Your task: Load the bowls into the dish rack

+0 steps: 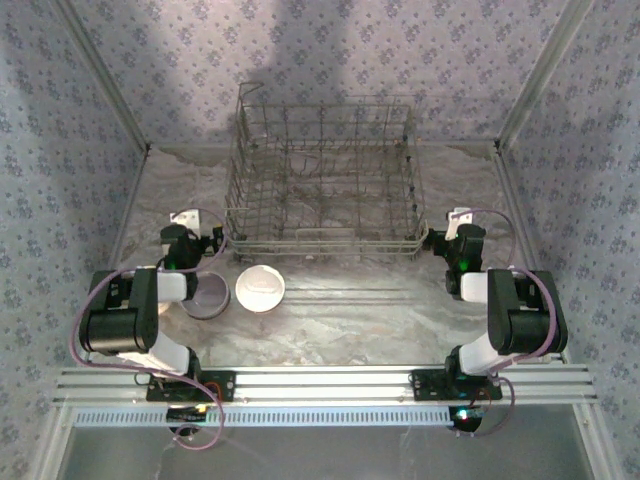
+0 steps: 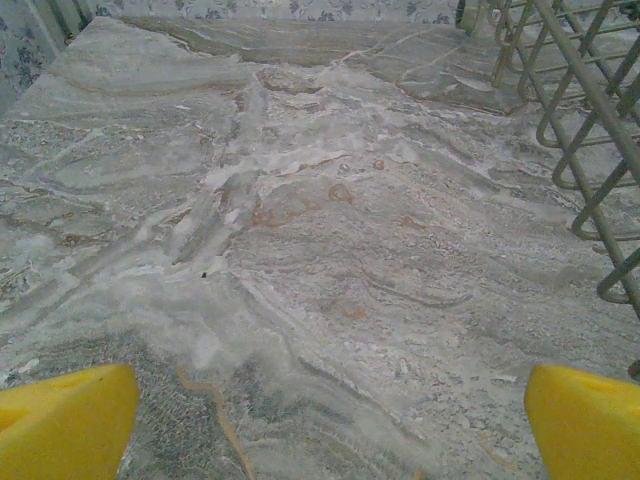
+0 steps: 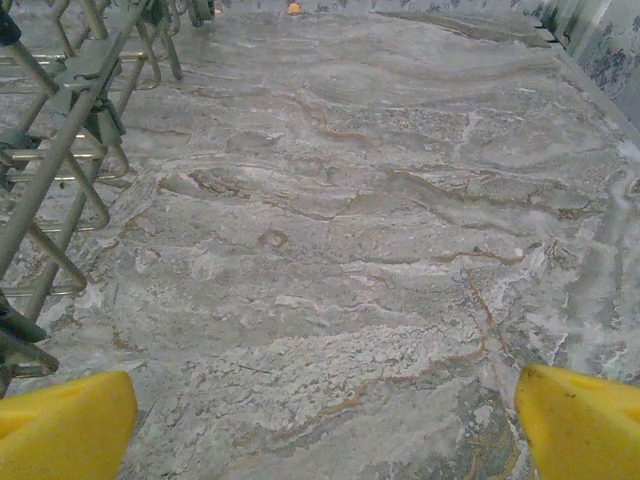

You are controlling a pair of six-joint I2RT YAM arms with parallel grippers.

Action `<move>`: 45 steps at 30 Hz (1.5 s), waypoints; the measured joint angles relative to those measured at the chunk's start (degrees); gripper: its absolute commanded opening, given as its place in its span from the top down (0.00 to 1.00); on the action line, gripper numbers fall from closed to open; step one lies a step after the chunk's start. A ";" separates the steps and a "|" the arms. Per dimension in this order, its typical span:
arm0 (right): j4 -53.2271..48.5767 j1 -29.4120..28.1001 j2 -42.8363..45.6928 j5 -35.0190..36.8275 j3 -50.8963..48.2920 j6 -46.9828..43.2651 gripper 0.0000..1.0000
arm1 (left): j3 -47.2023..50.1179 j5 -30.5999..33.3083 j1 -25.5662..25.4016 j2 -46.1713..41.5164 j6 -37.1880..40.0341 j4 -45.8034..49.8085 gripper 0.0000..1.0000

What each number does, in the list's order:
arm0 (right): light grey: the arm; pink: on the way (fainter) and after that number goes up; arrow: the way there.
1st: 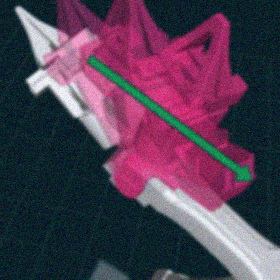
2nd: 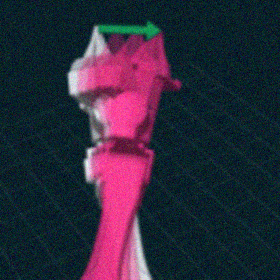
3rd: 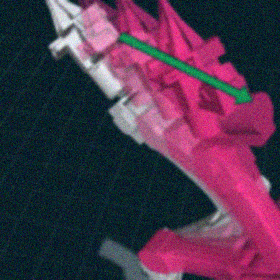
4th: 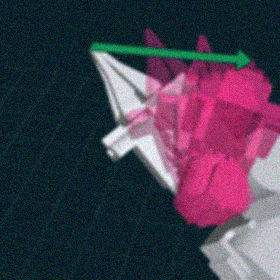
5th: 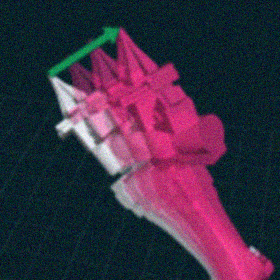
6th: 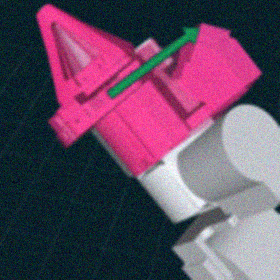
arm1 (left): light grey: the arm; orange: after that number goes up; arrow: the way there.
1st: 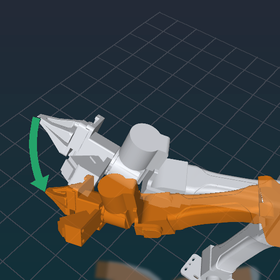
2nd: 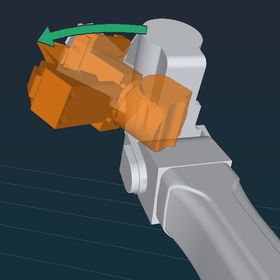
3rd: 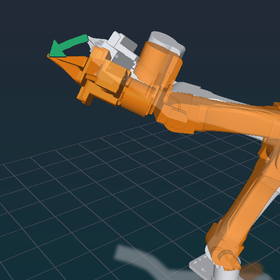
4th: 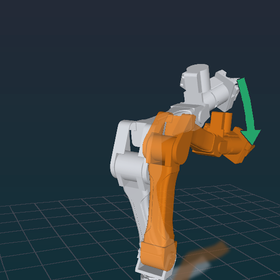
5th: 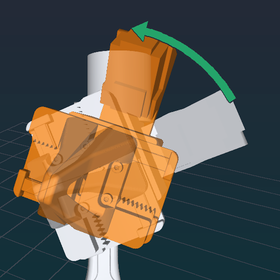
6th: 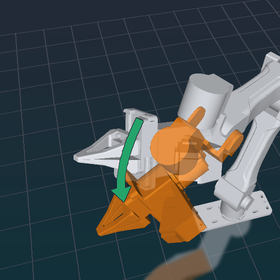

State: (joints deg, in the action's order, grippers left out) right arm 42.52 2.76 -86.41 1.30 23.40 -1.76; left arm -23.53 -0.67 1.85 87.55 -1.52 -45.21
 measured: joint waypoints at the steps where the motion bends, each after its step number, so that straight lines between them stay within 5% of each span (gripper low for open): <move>1: -2.27 0.00 0.37 0.07 0.96 0.07 0.01 | -0.02 0.00 0.04 0.00 0.00 0.20 0.01; 9: -13.09 -0.50 12.81 3.72 3.98 1.36 0.01 | -4.87 0.09 0.04 -8.83 0.04 14.60 0.01; 19: -48.50 -0.57 27.23 5.44 25.31 5.44 0.01 | -25.79 0.17 0.04 -24.76 -4.15 47.43 0.01; 31: -67.23 -5.86 23.65 -3.93 35.60 6.45 0.01 | -46.80 -18.08 -5.25 -14.05 -16.41 68.65 0.01; 45: -71.10 -9.31 23.41 -5.44 35.71 6.73 0.01 | -54.40 -15.82 -16.02 -7.39 -15.67 81.44 0.01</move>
State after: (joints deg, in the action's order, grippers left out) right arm -28.58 -6.55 -63.00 -4.14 59.11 4.97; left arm -77.93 -16.49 -14.17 80.16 -17.19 36.23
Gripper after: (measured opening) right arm 0.992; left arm 0.990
